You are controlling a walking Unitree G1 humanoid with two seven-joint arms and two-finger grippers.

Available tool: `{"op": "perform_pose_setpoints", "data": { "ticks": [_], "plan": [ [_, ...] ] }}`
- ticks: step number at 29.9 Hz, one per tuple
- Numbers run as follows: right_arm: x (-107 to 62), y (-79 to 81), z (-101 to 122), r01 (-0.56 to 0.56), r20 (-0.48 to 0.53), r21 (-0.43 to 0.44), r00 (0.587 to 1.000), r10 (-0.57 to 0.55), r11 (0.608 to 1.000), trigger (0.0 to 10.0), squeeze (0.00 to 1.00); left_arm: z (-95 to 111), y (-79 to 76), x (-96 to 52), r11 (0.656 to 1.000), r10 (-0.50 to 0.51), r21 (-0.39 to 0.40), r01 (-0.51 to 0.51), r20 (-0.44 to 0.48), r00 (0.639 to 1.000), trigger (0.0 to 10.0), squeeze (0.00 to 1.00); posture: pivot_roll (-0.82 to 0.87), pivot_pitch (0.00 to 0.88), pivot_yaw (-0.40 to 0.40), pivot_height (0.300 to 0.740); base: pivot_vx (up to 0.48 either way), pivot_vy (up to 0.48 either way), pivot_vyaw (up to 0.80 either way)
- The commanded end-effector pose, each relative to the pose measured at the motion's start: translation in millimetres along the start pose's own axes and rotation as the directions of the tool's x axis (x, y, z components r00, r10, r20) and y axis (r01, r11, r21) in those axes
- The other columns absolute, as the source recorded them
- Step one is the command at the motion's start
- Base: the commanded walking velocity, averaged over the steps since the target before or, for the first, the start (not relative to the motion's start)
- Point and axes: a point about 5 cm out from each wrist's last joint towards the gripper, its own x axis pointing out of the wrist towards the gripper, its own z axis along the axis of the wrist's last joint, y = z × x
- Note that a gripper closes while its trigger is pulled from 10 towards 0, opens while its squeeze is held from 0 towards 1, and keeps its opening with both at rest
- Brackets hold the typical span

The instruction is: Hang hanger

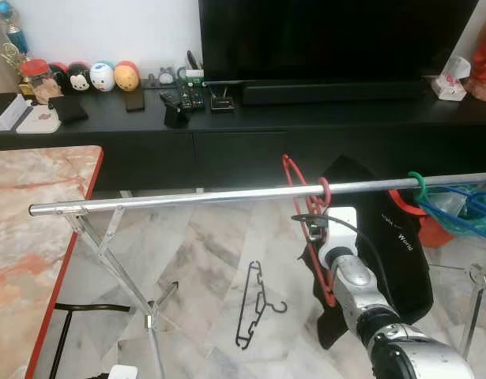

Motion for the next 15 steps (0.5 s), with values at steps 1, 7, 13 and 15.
{"op": "perform_pose_setpoints", "data": {
  "ticks": [1,7,13,15],
  "plan": [
    [-1.5,-0.7,0.1,0.004,0.022,0.02,1.0,-0.005,1.0,10.0,1.0,-2.3,-1.5,-0.3,1.0,-0.007,0.008,0.007,-0.01,1.0,10.0,0.0,0.03,0.011,-0.014,0.74,0.0,0.0,0.0],
    [-5.3,-0.2,-2.0,-0.001,0.059,0.041,0.998,-0.002,0.999,10.0,1.0,-3.6,-2.5,-0.6,1.0,-0.013,0.008,0.014,-0.013,1.0,10.0,0.0,0.02,0.005,-0.015,0.74,0.0,0.0,0.0],
    [-17.3,-3.8,-13.1,0.017,0.106,0.026,0.994,-0.02,1.0,10.0,1.0,-14.7,1.2,-4.4,1.0,-0.01,0.008,0.011,-0.042,0.999,10.0,0.0,0.02,0.0,-0.02,0.74,0.0,0.0,0.0],
    [-24.6,-6.5,-16.3,0.035,0.15,0.024,0.988,-0.038,0.999,10.0,1.0,-18.6,2.8,-6.0,1.0,-0.007,0.005,0.008,-0.051,0.999,10.0,0.0,0.03,0.0,-0.024,0.74,0.0,0.0,0.0]
  ]
}}
